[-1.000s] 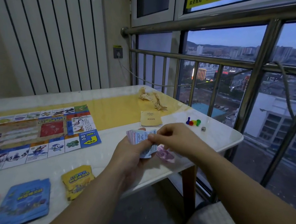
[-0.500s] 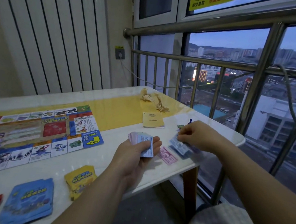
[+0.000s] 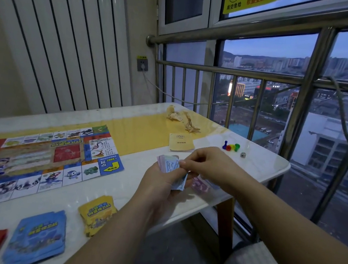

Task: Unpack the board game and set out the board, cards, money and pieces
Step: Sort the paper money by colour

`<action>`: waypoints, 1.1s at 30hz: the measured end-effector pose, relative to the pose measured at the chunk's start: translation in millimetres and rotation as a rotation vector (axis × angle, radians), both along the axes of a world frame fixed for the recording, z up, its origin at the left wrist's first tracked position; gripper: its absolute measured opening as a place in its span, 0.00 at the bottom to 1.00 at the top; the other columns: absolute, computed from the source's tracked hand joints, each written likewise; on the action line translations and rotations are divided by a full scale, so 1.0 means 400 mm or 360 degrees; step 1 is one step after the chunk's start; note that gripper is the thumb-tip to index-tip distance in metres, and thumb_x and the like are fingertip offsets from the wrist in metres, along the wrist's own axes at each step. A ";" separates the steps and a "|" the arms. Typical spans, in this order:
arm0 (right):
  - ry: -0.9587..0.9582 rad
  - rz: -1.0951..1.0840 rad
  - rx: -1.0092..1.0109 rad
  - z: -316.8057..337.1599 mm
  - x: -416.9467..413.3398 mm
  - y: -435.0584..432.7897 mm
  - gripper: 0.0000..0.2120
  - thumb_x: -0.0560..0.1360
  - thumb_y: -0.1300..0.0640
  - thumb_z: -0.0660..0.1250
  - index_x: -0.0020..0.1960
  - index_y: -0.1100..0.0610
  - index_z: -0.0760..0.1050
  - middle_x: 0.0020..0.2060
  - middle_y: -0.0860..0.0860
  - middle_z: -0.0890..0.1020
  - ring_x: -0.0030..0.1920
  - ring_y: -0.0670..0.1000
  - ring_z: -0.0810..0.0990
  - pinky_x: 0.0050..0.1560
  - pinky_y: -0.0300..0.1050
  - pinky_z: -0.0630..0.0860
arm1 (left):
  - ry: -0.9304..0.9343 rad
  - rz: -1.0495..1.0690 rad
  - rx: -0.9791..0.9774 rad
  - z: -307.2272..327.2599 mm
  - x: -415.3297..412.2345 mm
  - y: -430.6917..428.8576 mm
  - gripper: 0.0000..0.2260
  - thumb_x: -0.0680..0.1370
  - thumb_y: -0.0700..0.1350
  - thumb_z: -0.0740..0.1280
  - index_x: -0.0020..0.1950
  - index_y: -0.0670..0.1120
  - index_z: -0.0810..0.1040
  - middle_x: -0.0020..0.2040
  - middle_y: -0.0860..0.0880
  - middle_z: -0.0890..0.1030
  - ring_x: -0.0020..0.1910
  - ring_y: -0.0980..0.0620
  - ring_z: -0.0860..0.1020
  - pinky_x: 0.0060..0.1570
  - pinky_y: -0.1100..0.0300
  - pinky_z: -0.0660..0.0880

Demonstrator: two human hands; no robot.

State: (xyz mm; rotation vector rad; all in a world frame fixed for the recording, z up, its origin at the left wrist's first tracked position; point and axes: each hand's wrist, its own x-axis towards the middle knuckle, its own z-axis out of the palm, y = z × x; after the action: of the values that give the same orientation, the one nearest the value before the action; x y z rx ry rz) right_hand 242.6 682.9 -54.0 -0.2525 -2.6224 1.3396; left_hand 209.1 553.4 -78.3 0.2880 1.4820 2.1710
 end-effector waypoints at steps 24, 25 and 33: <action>-0.0008 -0.0187 -0.0250 0.026 -0.001 0.062 0.03 0.74 0.57 0.70 0.42 0.55 0.79 0.39 0.54 0.81 0.38 0.48 0.77 0.36 0.37 0.74 | -0.0128 0.0102 0.0127 -0.003 -0.008 0.009 0.05 0.76 0.35 0.66 0.52 0.40 0.76 0.42 0.43 0.82 0.32 0.54 0.82 0.29 0.64 0.77; 0.0014 -0.0228 -0.0209 0.035 0.002 0.075 0.02 0.73 0.57 0.70 0.42 0.55 0.79 0.40 0.54 0.81 0.40 0.49 0.78 0.36 0.37 0.75 | -0.0167 0.0116 0.0144 -0.003 -0.008 0.007 0.04 0.76 0.36 0.66 0.50 0.40 0.76 0.40 0.44 0.82 0.32 0.55 0.81 0.29 0.65 0.77; -0.0464 -0.0009 0.0760 0.091 -0.010 0.132 0.12 0.71 0.53 0.72 0.53 0.54 0.79 0.44 0.46 0.79 0.42 0.44 0.76 0.38 0.35 0.72 | -0.0446 0.0193 0.0245 0.010 -0.004 0.002 0.02 0.76 0.37 0.67 0.46 0.39 0.75 0.41 0.42 0.80 0.40 0.50 0.80 0.36 0.61 0.80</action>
State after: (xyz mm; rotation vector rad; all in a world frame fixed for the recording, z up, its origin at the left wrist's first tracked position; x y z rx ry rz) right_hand 238.8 735.7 -17.5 -0.4042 -3.0752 0.6762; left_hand 207.7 554.4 -74.3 -0.0563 1.2079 2.3145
